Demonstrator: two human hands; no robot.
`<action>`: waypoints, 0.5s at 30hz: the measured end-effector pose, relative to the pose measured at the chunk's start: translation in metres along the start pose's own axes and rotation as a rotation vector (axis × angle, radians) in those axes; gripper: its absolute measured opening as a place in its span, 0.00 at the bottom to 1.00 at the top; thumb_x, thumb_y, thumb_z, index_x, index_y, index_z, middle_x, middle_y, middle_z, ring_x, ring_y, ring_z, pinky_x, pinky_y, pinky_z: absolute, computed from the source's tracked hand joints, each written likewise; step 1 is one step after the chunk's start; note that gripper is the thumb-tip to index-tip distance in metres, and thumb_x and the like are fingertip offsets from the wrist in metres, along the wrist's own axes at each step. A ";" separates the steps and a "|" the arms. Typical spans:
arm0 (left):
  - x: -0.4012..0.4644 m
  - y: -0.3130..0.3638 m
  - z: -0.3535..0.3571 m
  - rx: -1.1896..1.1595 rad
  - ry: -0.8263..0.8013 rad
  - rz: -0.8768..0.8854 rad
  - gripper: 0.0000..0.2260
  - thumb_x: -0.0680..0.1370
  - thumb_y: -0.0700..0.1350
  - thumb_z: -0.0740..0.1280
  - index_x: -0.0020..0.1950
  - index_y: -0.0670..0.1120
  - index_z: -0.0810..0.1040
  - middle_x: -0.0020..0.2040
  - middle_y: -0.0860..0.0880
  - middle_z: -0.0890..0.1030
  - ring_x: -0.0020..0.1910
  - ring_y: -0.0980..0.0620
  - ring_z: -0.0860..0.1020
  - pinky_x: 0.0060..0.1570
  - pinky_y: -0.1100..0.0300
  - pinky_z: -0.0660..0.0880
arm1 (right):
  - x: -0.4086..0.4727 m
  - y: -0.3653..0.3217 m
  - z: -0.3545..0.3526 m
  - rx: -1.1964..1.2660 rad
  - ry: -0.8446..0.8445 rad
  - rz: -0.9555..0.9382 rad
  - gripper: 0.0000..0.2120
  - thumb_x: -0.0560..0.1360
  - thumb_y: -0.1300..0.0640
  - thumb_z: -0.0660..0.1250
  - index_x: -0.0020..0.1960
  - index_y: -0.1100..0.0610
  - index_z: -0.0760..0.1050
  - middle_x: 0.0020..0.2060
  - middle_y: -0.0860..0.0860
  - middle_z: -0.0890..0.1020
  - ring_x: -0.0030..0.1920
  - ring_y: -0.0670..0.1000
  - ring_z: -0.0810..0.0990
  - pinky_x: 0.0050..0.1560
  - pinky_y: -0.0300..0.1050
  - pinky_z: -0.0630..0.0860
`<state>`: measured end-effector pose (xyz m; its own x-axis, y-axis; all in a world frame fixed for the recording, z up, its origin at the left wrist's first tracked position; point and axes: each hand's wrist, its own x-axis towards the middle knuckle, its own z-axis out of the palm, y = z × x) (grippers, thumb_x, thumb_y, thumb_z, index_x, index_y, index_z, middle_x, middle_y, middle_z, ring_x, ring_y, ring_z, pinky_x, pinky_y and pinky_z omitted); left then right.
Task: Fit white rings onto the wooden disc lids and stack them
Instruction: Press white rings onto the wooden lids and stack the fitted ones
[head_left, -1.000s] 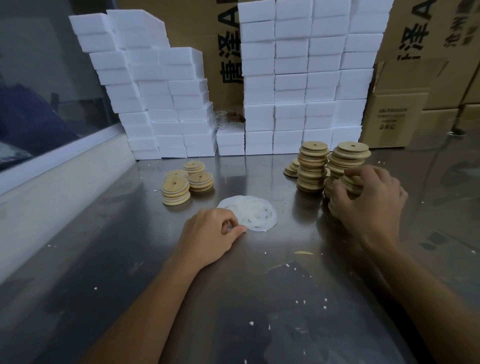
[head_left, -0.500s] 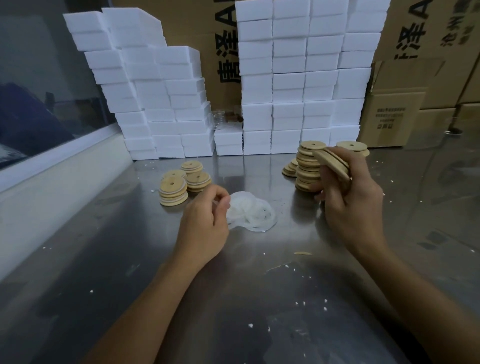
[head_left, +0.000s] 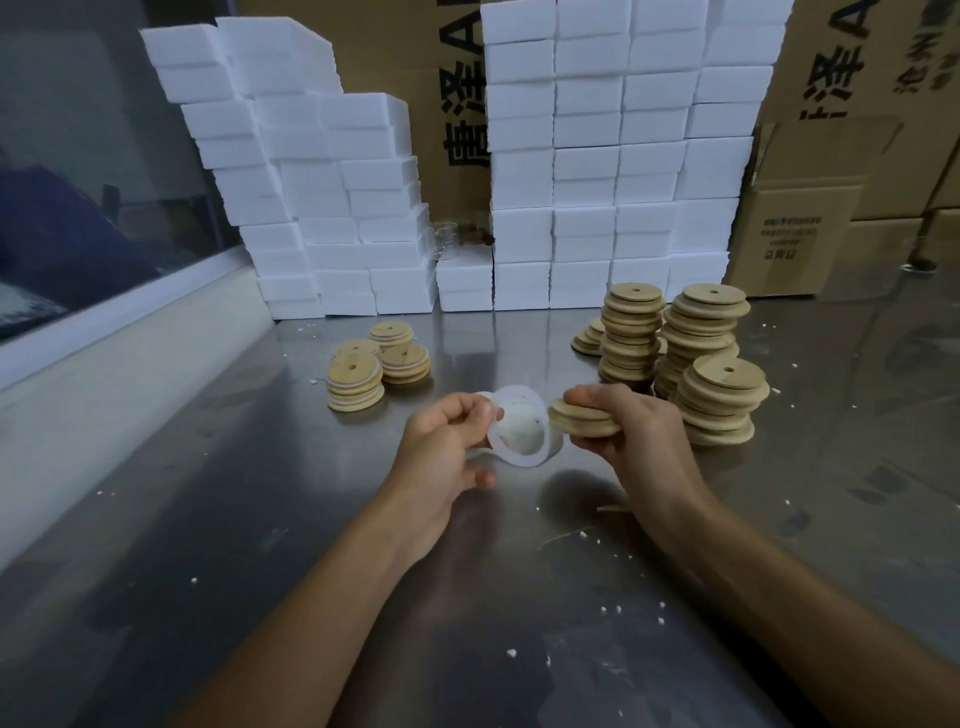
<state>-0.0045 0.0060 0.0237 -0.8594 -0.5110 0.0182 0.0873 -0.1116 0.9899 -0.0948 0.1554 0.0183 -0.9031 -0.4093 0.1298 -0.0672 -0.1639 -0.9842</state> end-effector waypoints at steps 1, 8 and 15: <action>0.000 -0.001 0.001 0.000 -0.006 -0.011 0.08 0.81 0.41 0.62 0.48 0.43 0.80 0.47 0.45 0.81 0.45 0.49 0.78 0.28 0.60 0.72 | -0.001 0.001 0.001 -0.078 -0.012 -0.040 0.12 0.77 0.50 0.68 0.45 0.58 0.85 0.46 0.55 0.86 0.51 0.50 0.84 0.52 0.47 0.79; 0.002 -0.002 -0.002 -0.079 -0.143 -0.049 0.11 0.81 0.41 0.61 0.59 0.39 0.79 0.60 0.37 0.79 0.61 0.39 0.78 0.58 0.38 0.76 | -0.001 0.013 0.004 -0.410 0.032 -0.207 0.19 0.70 0.37 0.70 0.50 0.50 0.86 0.60 0.47 0.81 0.60 0.41 0.78 0.65 0.54 0.75; 0.001 -0.003 -0.001 -0.126 -0.265 -0.077 0.13 0.81 0.41 0.60 0.44 0.47 0.84 0.58 0.40 0.81 0.59 0.39 0.79 0.55 0.37 0.77 | -0.006 0.006 0.004 -0.402 -0.077 -0.330 0.12 0.70 0.33 0.66 0.42 0.37 0.84 0.58 0.44 0.82 0.65 0.37 0.74 0.63 0.48 0.74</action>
<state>-0.0050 0.0049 0.0207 -0.9659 -0.2590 -0.0033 0.0650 -0.2549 0.9648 -0.0882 0.1534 0.0121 -0.7737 -0.4611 0.4345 -0.5141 0.0561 -0.8559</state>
